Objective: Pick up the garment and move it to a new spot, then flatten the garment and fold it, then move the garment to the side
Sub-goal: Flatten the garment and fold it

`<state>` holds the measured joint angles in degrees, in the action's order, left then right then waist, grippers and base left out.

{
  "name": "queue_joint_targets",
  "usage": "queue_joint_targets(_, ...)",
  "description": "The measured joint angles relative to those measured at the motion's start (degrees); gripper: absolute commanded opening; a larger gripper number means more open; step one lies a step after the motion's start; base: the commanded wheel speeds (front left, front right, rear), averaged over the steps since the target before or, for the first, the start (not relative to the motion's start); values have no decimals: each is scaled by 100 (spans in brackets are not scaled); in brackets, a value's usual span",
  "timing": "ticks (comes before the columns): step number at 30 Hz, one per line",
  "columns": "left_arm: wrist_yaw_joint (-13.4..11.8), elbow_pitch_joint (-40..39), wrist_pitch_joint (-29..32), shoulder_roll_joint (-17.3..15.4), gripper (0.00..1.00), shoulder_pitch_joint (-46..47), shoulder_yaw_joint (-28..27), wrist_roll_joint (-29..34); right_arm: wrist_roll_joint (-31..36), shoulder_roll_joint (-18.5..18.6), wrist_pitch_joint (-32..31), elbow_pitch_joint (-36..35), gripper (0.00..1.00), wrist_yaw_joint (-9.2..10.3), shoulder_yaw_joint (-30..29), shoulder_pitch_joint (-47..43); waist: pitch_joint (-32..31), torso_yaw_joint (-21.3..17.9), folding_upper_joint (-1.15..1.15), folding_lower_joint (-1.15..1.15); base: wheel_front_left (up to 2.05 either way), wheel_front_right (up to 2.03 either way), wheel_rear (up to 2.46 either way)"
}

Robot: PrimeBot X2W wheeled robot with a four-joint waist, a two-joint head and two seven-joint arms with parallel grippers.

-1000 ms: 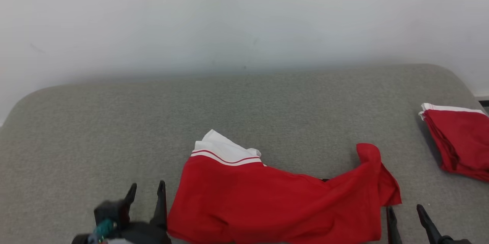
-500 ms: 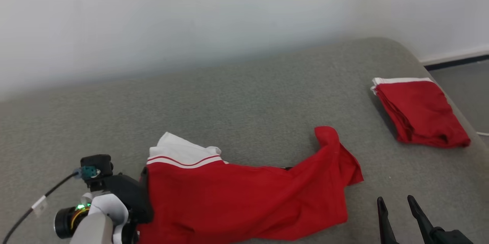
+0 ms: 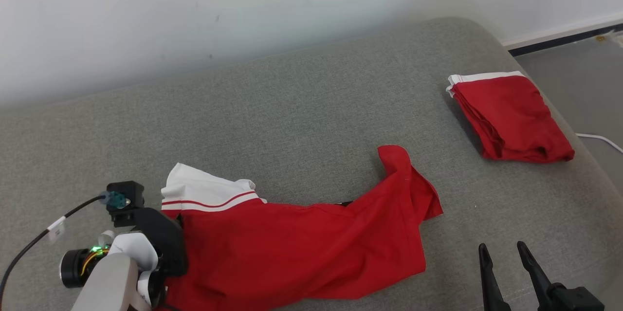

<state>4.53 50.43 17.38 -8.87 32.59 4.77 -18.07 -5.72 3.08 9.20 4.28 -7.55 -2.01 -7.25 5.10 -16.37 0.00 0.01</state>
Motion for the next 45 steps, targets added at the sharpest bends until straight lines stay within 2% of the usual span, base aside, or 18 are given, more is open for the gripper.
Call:
queue_joint_targets(1, 1, 44, 56, 1, 100, 31, 48, 23, 0, 0, 13, 5, 100, 0, -8, 9, 14, 0, 0, 0, 0, 0, 0)
queue_joint_targets(3, 5, 96, 125, -2, 36, 76, 145, 85, -1, -1, 22, 14, 100, 0, -9, 30, 27, 15, 0, 0, 0, 0, 0)
queue_joint_targets(4, 3, 116, 137, -12, 0, 95, 193, 118, -2, -2, 24, 16, 100, 0, -3, 38, 29, 26, 0, 0, 0, 0, 0)
queue_joint_targets(6, -60, 137, 116, -16, 0, 110, 227, 154, -24, -4, 41, 19, 100, 0, -5, 49, 35, 56, 0, -1, 0, 0, 0)
queue_joint_targets(11, -417, -26, -286, -58, 0, -16, 209, 242, -24, -11, 91, 9, 100, 0, -68, 62, 50, 192, 0, -1, 0, 0, 0)
queue_joint_targets(18, -715, -731, -720, -58, 0, -848, 35, 129, 5, -13, 143, -55, 100, 0, -201, 63, 42, 506, 0, -1, 0, 0, 0)
queue_joint_targets(24, -817, -1657, -627, 42, 0, -1530, 52, 38, 11, -15, 141, -81, 100, 0, -247, 63, 6, 817, 0, -1, 0, 0, 0)
queue_joint_targets(29, -1012, -2471, -431, 68, 0, -2110, 135, 76, -24, -16, 140, -82, 100, 0, -241, 62, -30, 1001, 0, -1, 0, 0, 0)
queue_joint_targets(38, -1463, -3521, -324, 73, 0, -2926, 70, 127, -79, -16, 140, -56, 100, 0, -218, 64, -57, 1074, 0, -1, 0, 0, 0)
queue_joint_targets(42, -1566, -3798, -521, 94, 0, -3077, 44, 152, -85, -16, 140, -36, 100, 0, -220, 76, -58, 1068, 0, -1, 0, 0, 0)
queue_joint_targets(43, -1573, -3828, -556, 108, 4, -3108, 44, 152, -85, -16, 140, -30, 100, 0, -221, 80, -61, 1067, 0, -1, 0, 0, 0)
queue_joint_targets(44, -1590, -3861, -633, 120, 74, -3149, 56, 160, -86, -16, 140, -23, 100, 0, -220, 82, -66, 1066, 0, -1, 0, 0, 0)
queue_joint_targets(45, -1591, -3878, -680, 131, 100, -3169, 62, 165, -91, -16, 140, -19, 100, 0, -220, 82, -71, 1064, 0, -1, 0, 0, 0)
